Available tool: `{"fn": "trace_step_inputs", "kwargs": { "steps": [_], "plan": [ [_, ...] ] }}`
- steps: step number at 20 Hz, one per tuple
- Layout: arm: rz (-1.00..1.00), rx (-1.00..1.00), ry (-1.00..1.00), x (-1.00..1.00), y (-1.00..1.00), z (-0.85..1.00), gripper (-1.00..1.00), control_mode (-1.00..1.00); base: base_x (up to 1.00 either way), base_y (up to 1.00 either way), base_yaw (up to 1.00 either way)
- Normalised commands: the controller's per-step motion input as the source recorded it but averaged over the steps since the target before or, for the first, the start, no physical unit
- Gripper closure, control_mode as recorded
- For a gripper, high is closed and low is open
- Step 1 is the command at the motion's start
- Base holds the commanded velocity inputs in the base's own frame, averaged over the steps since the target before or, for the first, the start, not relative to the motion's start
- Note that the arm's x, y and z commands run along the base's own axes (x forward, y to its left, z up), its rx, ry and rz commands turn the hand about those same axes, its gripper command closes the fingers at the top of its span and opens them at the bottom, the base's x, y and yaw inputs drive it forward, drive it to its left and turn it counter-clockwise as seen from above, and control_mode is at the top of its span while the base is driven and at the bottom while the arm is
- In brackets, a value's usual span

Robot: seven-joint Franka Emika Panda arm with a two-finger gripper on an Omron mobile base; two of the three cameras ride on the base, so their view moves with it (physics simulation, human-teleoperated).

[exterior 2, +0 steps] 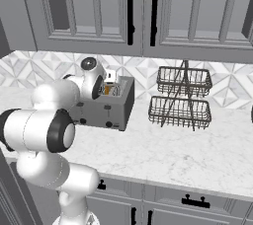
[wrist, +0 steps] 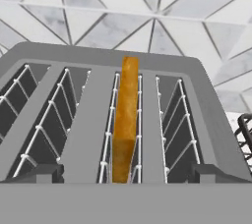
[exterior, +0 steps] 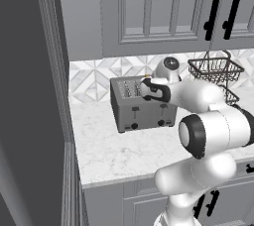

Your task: Start the toaster. Once the lever pops up, take the bread to the plate on the dining counter.

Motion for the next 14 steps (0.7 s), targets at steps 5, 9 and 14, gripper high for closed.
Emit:
{"fn": "trace_step_inputs", "kwargs": {
  "steps": [5,9,14],
  "plan": [
    [0.0,0.0,0.0,0.23,0.0,-0.14,-1.0,-1.0,0.0,0.0,0.0],
    [0.0,0.0,0.0,0.26,0.0,-0.13,-1.0,-1.0,0.0,0.0,0.0],
    [0.0,0.0,0.0,0.2,0.0,-0.16,-1.0,-1.0,0.0,0.0,0.0]
  ]
}}
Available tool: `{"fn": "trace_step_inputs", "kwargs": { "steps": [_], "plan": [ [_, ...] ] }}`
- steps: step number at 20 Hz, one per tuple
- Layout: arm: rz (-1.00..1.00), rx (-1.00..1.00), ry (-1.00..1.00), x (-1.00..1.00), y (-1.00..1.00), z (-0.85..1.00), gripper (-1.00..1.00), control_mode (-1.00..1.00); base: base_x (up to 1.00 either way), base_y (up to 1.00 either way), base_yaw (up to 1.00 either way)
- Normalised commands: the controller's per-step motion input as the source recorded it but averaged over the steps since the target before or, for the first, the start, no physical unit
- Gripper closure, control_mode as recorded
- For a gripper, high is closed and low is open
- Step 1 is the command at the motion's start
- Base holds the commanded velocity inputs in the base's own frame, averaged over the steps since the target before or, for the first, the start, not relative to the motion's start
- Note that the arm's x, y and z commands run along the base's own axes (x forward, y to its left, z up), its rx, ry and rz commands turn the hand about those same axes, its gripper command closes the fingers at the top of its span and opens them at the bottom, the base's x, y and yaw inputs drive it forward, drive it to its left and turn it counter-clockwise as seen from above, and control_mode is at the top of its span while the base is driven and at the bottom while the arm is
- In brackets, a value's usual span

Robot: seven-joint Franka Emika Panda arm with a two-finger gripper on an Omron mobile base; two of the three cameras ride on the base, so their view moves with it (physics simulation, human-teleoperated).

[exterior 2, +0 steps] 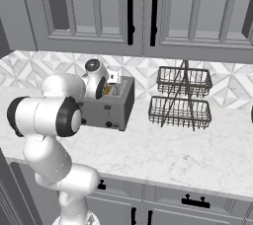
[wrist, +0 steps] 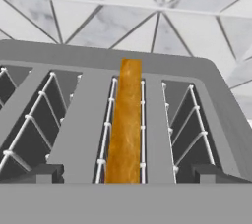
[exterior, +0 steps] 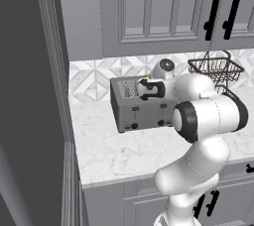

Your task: Start the toaster. Once the lever pops up, take the bread to the plate on the dining counter.

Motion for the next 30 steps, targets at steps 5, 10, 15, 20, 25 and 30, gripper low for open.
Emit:
{"fn": "trace_step_inputs", "kwargs": {
  "steps": [5,10,15,20,25,30],
  "plan": [
    [0.0,0.0,0.0,0.15,0.0,-0.18,-1.0,-1.0,0.0,0.0,0.0],
    [0.0,0.0,0.0,0.19,0.0,-0.18,-1.0,-1.0,0.0,0.0,0.0],
    [0.0,0.0,0.0,0.03,0.0,-0.1,-1.0,-1.0,0.0,0.0,0.0],
    [0.0,0.0,0.0,0.0,0.01,-0.05,1.0,-1.0,0.0,0.0,0.0],
    [0.0,0.0,0.0,0.0,0.01,-0.03,1.0,-1.0,0.0,0.0,0.0],
    [0.0,0.0,0.0,0.0,0.01,0.0,1.0,-1.0,0.0,0.0,0.0]
  ]
}}
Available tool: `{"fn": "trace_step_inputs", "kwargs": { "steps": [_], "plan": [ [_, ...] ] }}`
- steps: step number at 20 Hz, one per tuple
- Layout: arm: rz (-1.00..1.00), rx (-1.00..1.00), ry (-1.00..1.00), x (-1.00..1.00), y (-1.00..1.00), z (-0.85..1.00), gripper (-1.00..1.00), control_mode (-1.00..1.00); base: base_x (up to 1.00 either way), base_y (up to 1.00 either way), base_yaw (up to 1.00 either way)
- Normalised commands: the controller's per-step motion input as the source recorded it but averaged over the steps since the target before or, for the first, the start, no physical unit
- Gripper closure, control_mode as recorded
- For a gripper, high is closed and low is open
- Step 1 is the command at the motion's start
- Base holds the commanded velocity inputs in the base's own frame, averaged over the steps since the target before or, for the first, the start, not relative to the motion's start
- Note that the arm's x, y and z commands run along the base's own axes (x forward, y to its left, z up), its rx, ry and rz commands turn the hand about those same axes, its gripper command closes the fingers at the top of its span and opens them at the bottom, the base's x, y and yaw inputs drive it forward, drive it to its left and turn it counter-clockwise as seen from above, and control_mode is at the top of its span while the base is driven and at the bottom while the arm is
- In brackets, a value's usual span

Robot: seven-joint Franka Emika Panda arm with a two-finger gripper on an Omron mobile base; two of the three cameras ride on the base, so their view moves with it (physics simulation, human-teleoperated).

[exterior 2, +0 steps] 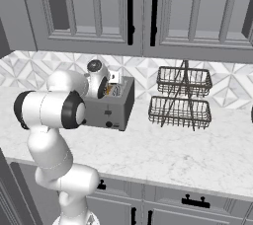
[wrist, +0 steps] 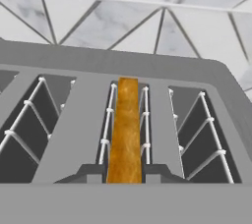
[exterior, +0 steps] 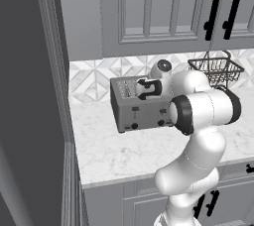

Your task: Start the toaster. Once the lever pops up, take the bread to the plate on the dining counter.

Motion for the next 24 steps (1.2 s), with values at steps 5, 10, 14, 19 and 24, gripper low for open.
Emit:
{"fn": "trace_step_inputs", "kwargs": {
  "steps": [5,10,14,19,24],
  "plan": [
    [0.0,0.0,-0.07,-0.21,0.0,0.07,1.0,-1.0,0.0,0.0,0.0],
    [0.0,0.0,-0.05,-0.3,-0.01,0.32,1.0,-1.0,0.0,0.0,0.0],
    [0.0,0.0,0.0,-0.17,-0.02,0.39,1.0,-1.0,0.0,0.0,0.0],
    [0.0,0.0,0.0,-0.19,0.0,0.33,1.0,-1.0,0.0,0.0,0.0],
    [0.0,0.0,0.0,-0.34,0.0,0.1,1.0,-1.0,0.0,0.0,0.0]
  ]
}}
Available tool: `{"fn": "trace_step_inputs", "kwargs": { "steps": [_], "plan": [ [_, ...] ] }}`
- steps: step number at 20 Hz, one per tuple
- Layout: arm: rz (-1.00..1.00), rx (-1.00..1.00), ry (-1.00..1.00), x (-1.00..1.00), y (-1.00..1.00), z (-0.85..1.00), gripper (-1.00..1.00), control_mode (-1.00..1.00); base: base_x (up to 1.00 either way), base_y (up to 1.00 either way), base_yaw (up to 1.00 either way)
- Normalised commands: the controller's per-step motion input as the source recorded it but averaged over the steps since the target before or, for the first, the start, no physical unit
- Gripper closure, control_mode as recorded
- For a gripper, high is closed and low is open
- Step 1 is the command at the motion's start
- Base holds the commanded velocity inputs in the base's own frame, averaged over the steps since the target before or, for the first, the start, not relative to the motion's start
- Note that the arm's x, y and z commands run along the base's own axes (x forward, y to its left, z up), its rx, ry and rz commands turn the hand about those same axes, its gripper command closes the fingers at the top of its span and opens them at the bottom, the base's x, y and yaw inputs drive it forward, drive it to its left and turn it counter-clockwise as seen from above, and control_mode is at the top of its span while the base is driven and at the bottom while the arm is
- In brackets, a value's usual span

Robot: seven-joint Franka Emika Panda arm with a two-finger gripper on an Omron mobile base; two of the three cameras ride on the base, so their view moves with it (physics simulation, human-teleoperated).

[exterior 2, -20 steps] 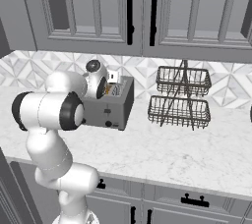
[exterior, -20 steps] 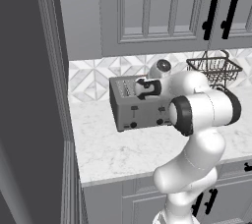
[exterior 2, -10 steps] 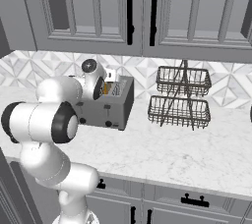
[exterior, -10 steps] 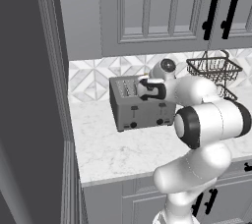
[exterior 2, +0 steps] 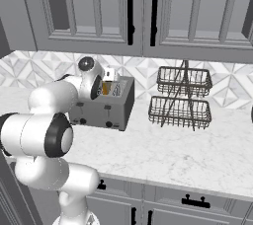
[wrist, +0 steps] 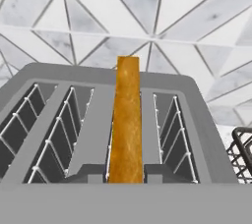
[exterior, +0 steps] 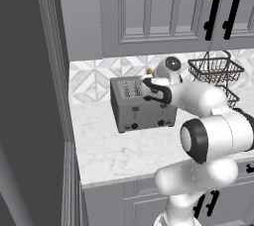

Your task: Start the toaster. Once the lever pops up, take the bread to the plate on the dining counter.

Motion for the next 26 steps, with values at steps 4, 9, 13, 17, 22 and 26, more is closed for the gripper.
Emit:
{"fn": "trace_step_inputs", "kwargs": {
  "steps": [4,9,13,17,22,26],
  "plan": [
    [0.0,0.0,0.0,-0.41,0.0,0.15,1.0,-1.0,0.0,0.0,0.0],
    [0.0,0.0,0.0,-0.27,0.0,0.38,1.0,-1.0,0.0,0.0,0.0],
    [0.0,0.0,0.0,-0.36,0.0,0.36,1.0,-1.0,0.0,0.0,0.0],
    [0.0,0.0,0.01,-0.41,0.0,0.3,1.0,-1.0,0.0,0.0,0.0],
    [0.0,0.0,0.11,-0.64,0.0,0.04,1.0,-1.0,0.0,0.0,0.0],
    [0.0,0.0,0.16,-0.64,0.0,0.14,1.0,-1.0,0.0,0.0,0.0]
  ]
}}
